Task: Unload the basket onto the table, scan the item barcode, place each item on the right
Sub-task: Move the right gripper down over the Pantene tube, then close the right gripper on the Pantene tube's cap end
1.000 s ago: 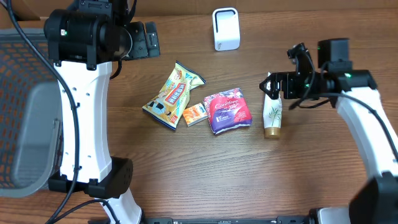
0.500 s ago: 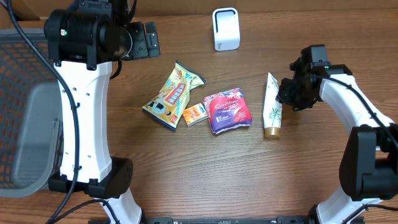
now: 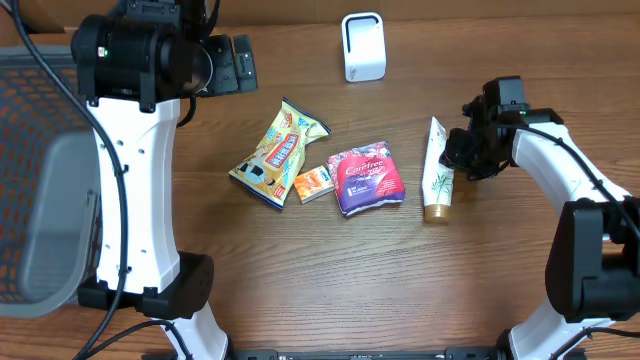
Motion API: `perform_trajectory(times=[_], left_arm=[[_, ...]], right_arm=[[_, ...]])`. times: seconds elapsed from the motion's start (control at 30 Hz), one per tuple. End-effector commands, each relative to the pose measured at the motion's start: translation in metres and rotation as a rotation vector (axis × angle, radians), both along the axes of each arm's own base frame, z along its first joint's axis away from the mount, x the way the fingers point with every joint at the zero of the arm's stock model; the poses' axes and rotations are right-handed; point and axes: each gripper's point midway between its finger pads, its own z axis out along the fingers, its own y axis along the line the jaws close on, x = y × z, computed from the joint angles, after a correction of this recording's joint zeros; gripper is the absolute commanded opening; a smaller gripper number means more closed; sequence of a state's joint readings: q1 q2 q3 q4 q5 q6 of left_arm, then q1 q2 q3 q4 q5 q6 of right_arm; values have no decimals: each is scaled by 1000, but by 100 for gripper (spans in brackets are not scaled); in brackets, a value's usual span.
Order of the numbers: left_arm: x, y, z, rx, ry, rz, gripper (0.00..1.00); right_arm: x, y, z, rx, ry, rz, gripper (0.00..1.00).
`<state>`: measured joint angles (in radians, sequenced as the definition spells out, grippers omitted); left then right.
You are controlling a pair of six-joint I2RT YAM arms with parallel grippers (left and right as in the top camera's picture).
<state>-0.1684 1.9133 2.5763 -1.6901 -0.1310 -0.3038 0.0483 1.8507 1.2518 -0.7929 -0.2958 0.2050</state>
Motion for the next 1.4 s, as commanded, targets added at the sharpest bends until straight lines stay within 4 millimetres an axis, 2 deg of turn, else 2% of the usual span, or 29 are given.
perform_trajectory(times=[0.0,0.27,0.43,0.57,0.6,0.7,0.73,0.77,0.8,0.87,0.93,1.0,1.13,1.3,1.37], left_arm=[[-2,1,3,3,-6,-5,100],[-2,1,3,3,-6,-5,100],[-2,1,3,3,-6,-5,100],[-2,1,3,3,-6,-5,100],[-3,1,3,3,-6,-5,100],[-2,1,3,3,-6,-5,100],[-2,1,3,3,-6,-5,100],[-2,1,3,3,-6,-5,100],[-2,1,3,3,-6,-5,100],[-2,1,3,3,-6,-5,100],[-2,1,3,3,-6,-5,100],[-2,1,3,3,-6,-5,100],[-2,1,3,3,-6,-5,100],[-2,1,3,3,-6,-5,100],[-2,1,3,3,-6,-5,100]], right_arm=[[-11,12,-11,-18,20,62,26],[-18,37,-13,-67,14,141,26],[-19,35,-16,-190,12,127,24],[-13,38,-1,-204,4,136,21],[-9,36,6,-222,-4,130,23],[4,16,21,-307,-30,87,40],[6,13,22,-311,-32,82,42],[7,11,23,-304,-34,79,54],[7,11,23,-282,-31,78,61],[2,22,21,-180,-16,127,66],[-9,38,19,-69,-3,225,73],[-22,43,10,-31,24,266,79],[-31,45,-8,-10,32,270,80],[-38,54,-19,50,29,281,70],[-39,50,-25,30,28,276,61]])
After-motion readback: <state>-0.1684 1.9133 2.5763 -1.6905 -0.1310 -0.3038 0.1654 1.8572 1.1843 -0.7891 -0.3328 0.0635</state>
